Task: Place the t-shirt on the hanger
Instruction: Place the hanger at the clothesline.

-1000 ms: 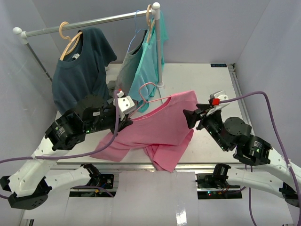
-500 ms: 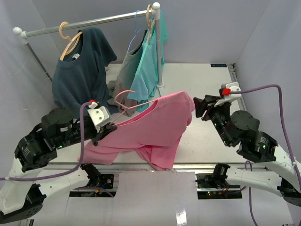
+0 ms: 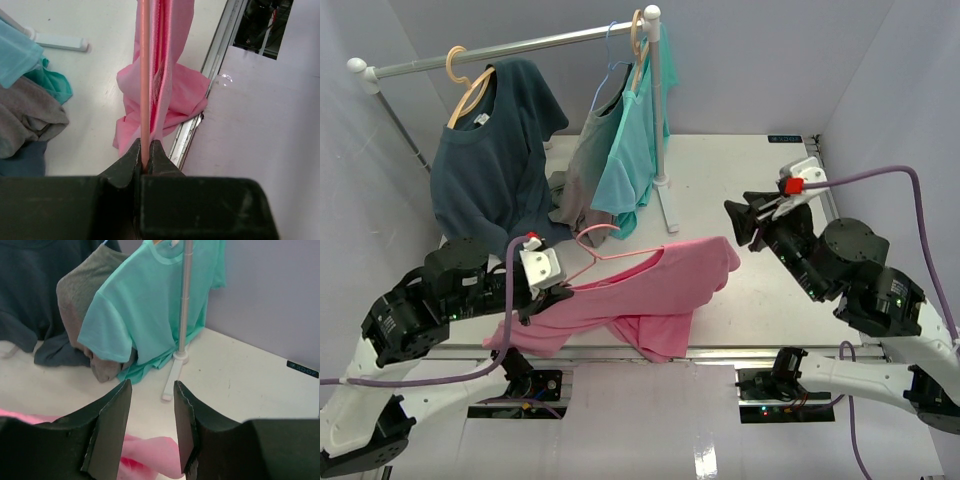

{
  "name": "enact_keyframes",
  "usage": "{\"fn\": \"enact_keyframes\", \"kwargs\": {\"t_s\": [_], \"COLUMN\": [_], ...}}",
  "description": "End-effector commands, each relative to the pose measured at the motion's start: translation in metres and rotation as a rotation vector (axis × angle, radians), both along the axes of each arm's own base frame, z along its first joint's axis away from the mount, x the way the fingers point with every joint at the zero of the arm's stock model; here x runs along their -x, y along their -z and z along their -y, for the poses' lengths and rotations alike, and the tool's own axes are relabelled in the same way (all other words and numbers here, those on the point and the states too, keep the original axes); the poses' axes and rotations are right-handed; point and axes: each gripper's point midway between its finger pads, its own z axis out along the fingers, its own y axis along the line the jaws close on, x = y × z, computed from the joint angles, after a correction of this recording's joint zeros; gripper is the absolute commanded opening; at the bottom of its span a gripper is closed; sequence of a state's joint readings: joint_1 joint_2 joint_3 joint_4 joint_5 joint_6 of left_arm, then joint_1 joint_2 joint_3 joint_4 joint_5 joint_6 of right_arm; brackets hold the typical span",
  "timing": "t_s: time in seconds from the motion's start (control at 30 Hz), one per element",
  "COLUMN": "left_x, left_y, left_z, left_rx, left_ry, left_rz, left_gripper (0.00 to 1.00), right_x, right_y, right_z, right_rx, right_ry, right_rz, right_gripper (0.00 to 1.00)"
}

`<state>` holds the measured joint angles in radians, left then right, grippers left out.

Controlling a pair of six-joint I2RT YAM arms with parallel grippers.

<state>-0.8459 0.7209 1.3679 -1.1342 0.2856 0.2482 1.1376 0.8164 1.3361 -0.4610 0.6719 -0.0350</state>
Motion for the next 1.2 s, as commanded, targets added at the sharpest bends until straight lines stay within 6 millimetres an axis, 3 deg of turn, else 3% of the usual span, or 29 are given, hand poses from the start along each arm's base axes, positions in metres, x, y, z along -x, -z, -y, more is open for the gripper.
{"fn": "enact_keyframes", "kwargs": {"t_s": [0.0,0.03,0.13,0.2,0.27,0.33,0.43,0.53,0.57,0.63,0.8,0.87,0.93,1.0,1.03,1.17], "left_x": [-0.002,-0.004,-0.015,-0.017,-0.016,-0.015,-0.008,-0.003,0.001,0.012,0.028,0.028,0.022,0.008,0.001,0.000], "left_y": [0.008,0.011,0.019,0.014,0.014,0.016,0.018,0.018,0.017,0.010,-0.010,-0.011,-0.010,-0.007,-0.012,-0.030], "left_z": [0.012,0.014,0.026,0.033,0.038,0.039,0.035,0.026,0.025,0.021,0.023,0.027,0.027,0.024,0.020,0.006], "left_rx": [-0.016,-0.032,-0.077,-0.063,-0.057,-0.057,-0.054,-0.055,-0.050,-0.033,0.005,0.010,0.007,-0.001,0.018,0.097], "left_ry": [0.053,0.050,0.054,0.079,0.111,0.123,0.150,0.157,0.174,0.232,0.344,0.370,0.346,0.273,0.211,0.114], "left_rz": [-0.010,-0.017,-0.049,-0.041,-0.035,-0.025,-0.016,0.022,0.034,0.068,0.138,0.154,0.173,0.206,0.236,0.269], "left_gripper": [0.00,0.00,0.00,0.00,0.00,0.00,0.00,0.00,0.00,0.00,0.00,0.00,0.00,0.00,0.00,0.00], "right_x": [0.002,0.010,0.038,0.062,0.064,0.055,0.023,0.011,0.008,-0.003,-0.032,-0.047,-0.048,-0.053,-0.055,-0.076], "right_y": [-0.020,-0.024,-0.029,-0.024,-0.015,-0.005,0.018,0.048,0.050,0.060,0.044,0.051,0.065,0.084,0.084,0.117], "right_z": [-0.046,-0.065,-0.087,-0.089,-0.082,-0.067,-0.030,-0.019,-0.015,-0.017,-0.043,-0.042,-0.040,-0.025,-0.010,0.039], "right_rx": [0.085,0.116,0.168,0.198,0.204,0.200,0.181,0.202,0.201,0.217,0.173,0.146,0.111,0.051,0.014,-0.132], "right_ry": [-0.163,-0.270,-0.487,-0.626,-0.623,-0.531,-0.239,-0.139,-0.113,-0.104,-0.301,-0.314,-0.346,-0.265,-0.192,0.039], "right_rz": [0.007,-0.001,0.004,0.018,0.006,-0.014,-0.076,-0.136,-0.143,-0.173,-0.236,-0.292,-0.330,-0.346,-0.337,-0.370], "right_gripper": [0.46,0.47,0.51,0.54,0.54,0.52,0.46,0.45,0.46,0.52,0.64,0.64,0.66,0.67,0.68,0.68]}}
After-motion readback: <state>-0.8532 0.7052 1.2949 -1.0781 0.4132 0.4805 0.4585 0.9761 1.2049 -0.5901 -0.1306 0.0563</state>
